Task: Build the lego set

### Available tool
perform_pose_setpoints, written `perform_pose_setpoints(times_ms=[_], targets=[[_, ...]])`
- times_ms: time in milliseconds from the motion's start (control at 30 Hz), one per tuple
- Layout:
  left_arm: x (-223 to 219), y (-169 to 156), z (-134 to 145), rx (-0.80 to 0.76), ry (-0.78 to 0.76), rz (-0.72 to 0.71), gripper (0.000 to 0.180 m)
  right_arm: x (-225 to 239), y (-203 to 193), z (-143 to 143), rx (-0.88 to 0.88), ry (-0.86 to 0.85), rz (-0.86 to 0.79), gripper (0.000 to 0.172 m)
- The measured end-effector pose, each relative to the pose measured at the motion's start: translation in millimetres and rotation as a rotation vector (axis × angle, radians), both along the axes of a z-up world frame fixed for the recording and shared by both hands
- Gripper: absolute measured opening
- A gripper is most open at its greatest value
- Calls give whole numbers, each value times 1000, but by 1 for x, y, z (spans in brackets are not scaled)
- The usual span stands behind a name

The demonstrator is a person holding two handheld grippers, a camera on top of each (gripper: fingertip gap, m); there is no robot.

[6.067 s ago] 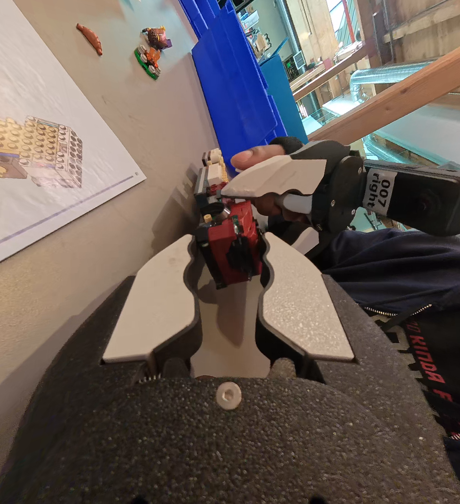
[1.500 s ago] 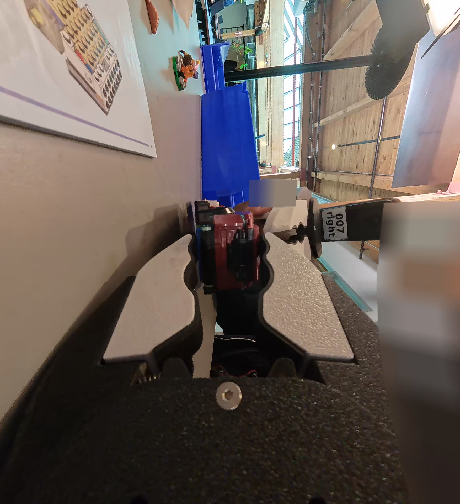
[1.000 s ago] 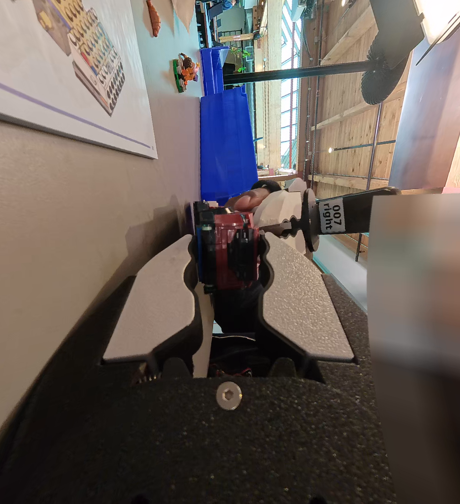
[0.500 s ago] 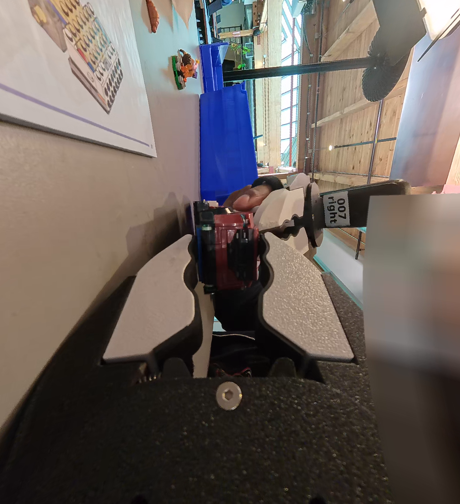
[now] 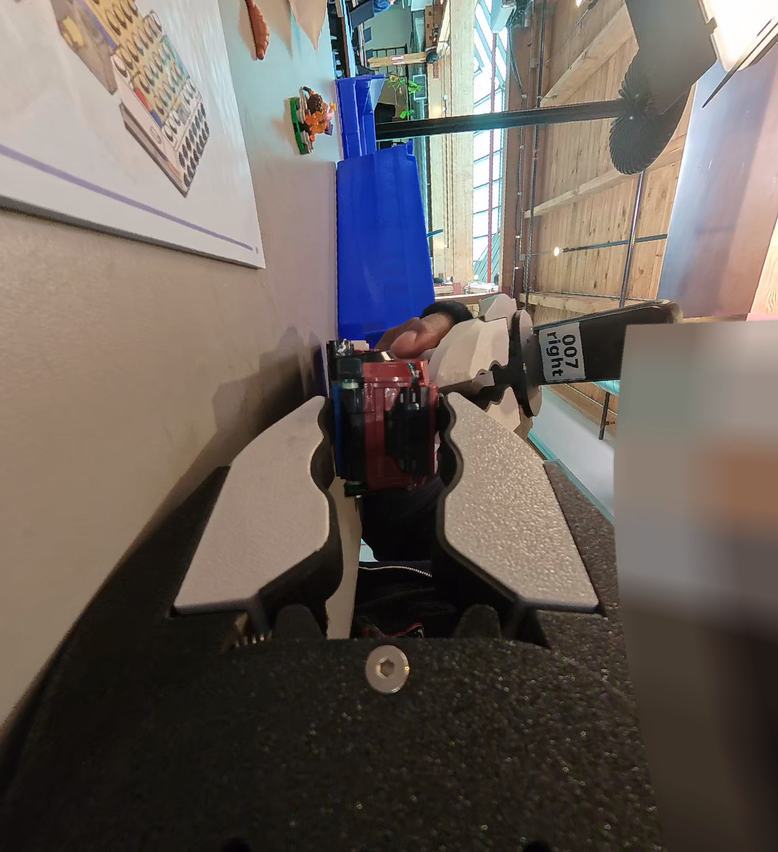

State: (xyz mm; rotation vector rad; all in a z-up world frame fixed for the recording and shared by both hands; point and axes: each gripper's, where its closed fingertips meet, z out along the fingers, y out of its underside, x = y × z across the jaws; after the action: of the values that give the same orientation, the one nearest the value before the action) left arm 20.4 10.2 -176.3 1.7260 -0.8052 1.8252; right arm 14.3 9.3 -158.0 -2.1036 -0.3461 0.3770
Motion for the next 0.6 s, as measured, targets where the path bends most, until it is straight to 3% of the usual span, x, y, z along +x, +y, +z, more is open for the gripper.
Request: perform_pose_setpoints(times_ms=[400,600], targets=[[0,0,0,3,-1,0,43,1,0,0,8,21,-10,7],[1,2,0,2,0,9,44,19,-12,11,32,4,-84,14]])
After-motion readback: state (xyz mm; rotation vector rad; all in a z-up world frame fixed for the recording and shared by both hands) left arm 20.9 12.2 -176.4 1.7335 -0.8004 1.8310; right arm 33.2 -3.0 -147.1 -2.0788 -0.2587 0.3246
